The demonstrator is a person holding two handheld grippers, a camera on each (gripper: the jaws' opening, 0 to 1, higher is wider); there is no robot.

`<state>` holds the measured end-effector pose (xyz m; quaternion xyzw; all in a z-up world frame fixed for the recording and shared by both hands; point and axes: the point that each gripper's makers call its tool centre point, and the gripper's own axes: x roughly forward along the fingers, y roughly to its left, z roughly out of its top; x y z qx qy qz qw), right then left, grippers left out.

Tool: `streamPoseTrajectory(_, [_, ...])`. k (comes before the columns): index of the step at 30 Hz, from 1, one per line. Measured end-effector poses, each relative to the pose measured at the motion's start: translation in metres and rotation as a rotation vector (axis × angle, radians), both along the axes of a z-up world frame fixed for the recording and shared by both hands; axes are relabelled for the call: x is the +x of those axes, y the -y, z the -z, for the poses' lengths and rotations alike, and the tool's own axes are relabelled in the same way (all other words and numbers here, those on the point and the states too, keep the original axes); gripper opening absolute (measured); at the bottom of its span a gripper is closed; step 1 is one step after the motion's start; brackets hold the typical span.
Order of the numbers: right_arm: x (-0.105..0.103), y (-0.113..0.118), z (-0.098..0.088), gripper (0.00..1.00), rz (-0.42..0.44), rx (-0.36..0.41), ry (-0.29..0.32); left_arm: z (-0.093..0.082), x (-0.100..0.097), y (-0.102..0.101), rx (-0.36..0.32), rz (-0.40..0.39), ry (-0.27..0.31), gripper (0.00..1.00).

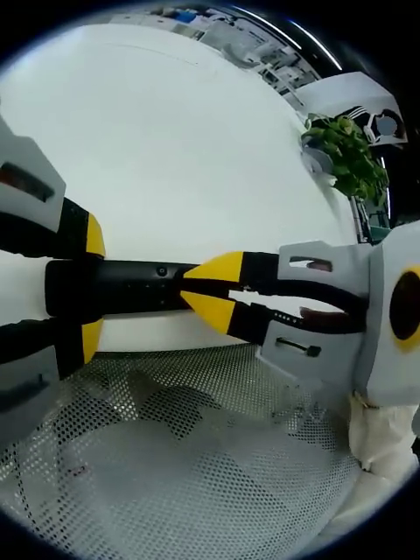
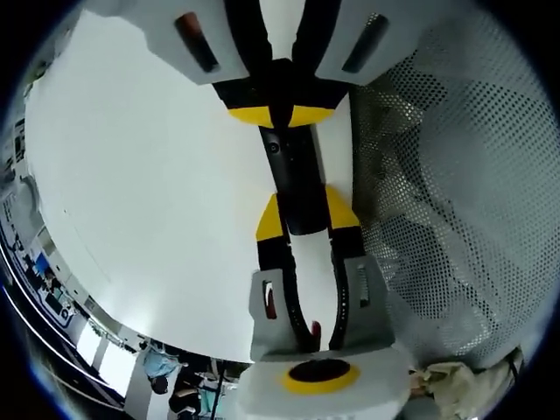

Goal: Press the specified remote control buttons in sequence, fully releasing each button before pressing the next.

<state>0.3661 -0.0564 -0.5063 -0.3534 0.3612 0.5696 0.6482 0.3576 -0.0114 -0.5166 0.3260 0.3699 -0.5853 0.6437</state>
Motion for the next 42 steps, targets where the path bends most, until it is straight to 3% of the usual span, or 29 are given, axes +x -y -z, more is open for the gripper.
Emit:
streamPoseTrajectory(9, [-0.0016,-0.0025,0.0004,0.01,-0.09,-0.043,0.067,-0.0001,0.0004,0.0001,0.001,0.001,0.002,0.25])
streamPoseTrajectory(20, [-0.0014,-0.0032,0.0018,0.0,-0.117,-0.067,0.082,-0.0001,0.0,0.0002,0.003,0.002,0.002,0.25])
streamPoseTrajectory(24, [-0.0025,-0.004,0.002,0.0,-0.188,-0.108,0.125,-0.0003,-0.0001,0.0002,0.003,0.003,0.001,0.25])
streamPoseTrajectory(27, [-0.0021,-0.0046,0.0022,0.0,-0.187,-0.126,0.123,-0.0004,-0.0002,0.0006,0.003,0.003,0.0,0.25])
streamPoseTrajectory(31, [-0.0008,-0.0032,0.0021,0.0,-0.146,-0.118,0.094,-0.0003,-0.0003,0.0007,0.002,0.002,0.0,0.25])
streamPoseTrajectory(35, [-0.001,-0.0027,0.0018,0.0,-0.064,-0.047,0.058,0.0001,-0.0003,0.0005,0.002,0.002,0.0,0.25])
streamPoseTrajectory(39, [0.0001,-0.0019,0.0014,0.0,0.035,0.038,-0.027,0.0005,-0.0004,0.0004,0.002,0.002,0.001,0.25])
streamPoseTrajectory(42, [0.0013,-0.0008,0.001,0.0,0.045,0.052,-0.039,-0.0001,-0.0009,0.0003,0.002,0.002,0.001,0.25])
